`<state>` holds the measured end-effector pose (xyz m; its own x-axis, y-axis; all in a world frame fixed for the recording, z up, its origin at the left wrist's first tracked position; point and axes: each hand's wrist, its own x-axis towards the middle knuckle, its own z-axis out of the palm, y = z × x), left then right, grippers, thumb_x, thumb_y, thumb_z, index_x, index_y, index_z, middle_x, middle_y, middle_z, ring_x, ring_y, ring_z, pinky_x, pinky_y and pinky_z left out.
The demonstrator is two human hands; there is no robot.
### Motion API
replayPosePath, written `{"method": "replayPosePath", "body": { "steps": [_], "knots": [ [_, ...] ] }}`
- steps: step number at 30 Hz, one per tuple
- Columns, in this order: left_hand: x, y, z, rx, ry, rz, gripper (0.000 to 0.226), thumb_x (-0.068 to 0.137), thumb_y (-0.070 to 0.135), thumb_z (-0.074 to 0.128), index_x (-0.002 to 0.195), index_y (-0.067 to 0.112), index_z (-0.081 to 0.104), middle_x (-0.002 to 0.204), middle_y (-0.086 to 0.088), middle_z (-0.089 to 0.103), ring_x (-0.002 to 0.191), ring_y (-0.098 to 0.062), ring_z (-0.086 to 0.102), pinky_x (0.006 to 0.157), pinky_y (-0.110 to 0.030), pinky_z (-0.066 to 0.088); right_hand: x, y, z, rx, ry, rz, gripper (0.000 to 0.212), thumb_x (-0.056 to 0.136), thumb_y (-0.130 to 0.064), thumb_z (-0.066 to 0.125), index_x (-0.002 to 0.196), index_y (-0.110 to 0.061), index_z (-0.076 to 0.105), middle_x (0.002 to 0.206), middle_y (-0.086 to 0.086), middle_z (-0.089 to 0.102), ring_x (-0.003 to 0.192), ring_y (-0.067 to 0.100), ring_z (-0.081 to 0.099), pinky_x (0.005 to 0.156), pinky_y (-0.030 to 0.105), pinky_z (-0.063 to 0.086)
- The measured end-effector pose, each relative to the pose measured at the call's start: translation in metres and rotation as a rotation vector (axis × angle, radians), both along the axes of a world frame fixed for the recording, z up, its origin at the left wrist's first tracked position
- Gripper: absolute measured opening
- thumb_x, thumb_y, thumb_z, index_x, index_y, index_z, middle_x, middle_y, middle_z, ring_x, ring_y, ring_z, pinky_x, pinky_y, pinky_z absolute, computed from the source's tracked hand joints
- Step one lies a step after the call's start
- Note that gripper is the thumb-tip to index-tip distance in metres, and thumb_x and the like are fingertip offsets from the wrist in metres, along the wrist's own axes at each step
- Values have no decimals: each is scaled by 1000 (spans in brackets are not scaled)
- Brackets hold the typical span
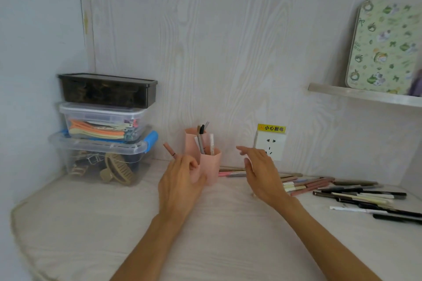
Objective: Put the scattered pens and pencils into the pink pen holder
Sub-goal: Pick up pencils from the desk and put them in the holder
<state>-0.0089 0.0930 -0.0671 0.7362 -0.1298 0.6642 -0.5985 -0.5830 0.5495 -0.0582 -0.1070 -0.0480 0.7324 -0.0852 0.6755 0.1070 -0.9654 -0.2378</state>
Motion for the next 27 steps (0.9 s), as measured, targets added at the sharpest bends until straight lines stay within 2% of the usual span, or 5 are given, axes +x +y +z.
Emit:
{"method": "replayPosePath", "body": {
  "steps": [3,7,12,17,27],
  "knots": [
    [-7,-14,-4,152,-23,-167,15,84,36,61,81,32,47,77,18,46,71,-4,47,57,-17,39,-19,-41,-18,135,186,-183,34,95,-10,42,127,-15,52,127,5,58,121,24,47,100,33,35],
    [-12,-39,-9,421,31,-312,26,94,33,47,120,31,51,121,12,52,86,-9,57,81,-26,46,-21,-51,-25,147,509,-148,36,99,-26,30,133,-29,43,140,-6,45,133,14,36,114,40,20],
    [-11,-64,-3,587,57,-137,45,96,15,37,141,17,32,143,-1,38,118,-21,50,85,-33,44,-13,-47,-22,120,378,-201,29,91,-23,43,116,-26,58,121,2,53,114,23,48,100,38,36],
    [-14,-80,-1,799,88,-21,41,92,7,37,132,13,42,138,-6,42,119,-27,48,84,-38,42,-12,-45,-23,-7,363,-211,47,88,-22,42,133,-36,43,128,-1,49,121,22,41,107,39,26],
    [-8,-77,-8,626,43,-56,35,95,16,39,128,23,49,134,4,49,118,-19,50,80,-34,47,-5,-32,-22,98,431,-93,33,89,-23,44,117,-30,61,126,-2,60,116,22,53,100,37,37]
  ]
}}
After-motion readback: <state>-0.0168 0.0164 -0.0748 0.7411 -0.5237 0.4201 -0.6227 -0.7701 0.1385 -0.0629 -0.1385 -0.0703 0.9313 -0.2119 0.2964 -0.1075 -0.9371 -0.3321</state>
